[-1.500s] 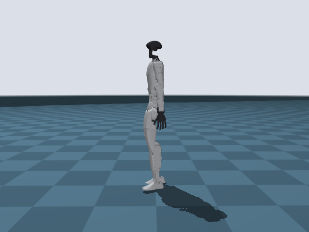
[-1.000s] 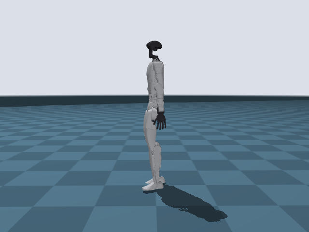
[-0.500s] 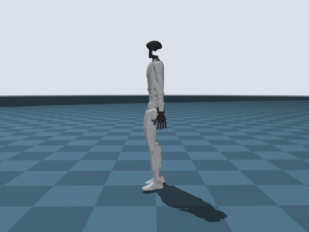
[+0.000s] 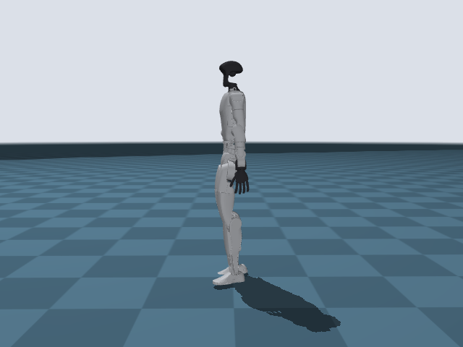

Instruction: Upper body actions

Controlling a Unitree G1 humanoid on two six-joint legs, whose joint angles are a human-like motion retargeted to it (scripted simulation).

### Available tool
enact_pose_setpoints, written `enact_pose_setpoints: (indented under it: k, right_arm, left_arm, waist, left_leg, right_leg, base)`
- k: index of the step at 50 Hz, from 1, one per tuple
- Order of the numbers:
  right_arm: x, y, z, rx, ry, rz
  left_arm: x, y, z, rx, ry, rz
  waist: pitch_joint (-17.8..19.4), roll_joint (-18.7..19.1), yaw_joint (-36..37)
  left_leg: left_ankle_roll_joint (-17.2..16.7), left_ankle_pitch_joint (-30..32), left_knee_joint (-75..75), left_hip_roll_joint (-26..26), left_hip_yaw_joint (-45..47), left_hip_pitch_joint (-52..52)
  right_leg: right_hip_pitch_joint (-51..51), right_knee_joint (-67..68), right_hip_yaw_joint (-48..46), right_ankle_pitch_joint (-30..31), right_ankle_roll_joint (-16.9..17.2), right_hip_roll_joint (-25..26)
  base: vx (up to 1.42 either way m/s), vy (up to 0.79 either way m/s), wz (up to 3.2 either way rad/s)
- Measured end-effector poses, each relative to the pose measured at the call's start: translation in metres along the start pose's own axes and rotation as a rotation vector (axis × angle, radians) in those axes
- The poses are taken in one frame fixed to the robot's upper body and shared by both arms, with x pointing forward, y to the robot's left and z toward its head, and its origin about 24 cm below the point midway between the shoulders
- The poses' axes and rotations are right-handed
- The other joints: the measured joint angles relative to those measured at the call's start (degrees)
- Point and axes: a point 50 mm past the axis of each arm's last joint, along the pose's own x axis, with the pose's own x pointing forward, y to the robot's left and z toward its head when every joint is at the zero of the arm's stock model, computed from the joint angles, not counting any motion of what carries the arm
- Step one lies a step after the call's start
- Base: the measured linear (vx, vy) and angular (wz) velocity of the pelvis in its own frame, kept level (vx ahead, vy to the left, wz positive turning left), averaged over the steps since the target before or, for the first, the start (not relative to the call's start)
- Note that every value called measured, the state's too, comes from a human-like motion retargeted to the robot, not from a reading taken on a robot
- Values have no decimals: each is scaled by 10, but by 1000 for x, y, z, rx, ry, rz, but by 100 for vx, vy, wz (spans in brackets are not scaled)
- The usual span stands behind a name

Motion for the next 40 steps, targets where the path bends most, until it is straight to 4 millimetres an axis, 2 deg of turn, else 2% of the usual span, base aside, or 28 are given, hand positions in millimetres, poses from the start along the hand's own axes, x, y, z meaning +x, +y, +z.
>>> enact_pose_setpoints:
  k: [40]
  right_arm:
    - [0, 0, -1, -12, 6, 4]
  left_arm:
    - [0, -1, -1, -5, 6, -1]
  waist:
    - [-4, 2, -2]
  left_leg:
    - [0, -1, -1, 0, 1, 0]
  right_leg:
    - [-1, 0, 0, 0, 0, 0]
  base:
    - [0, 0, 0]
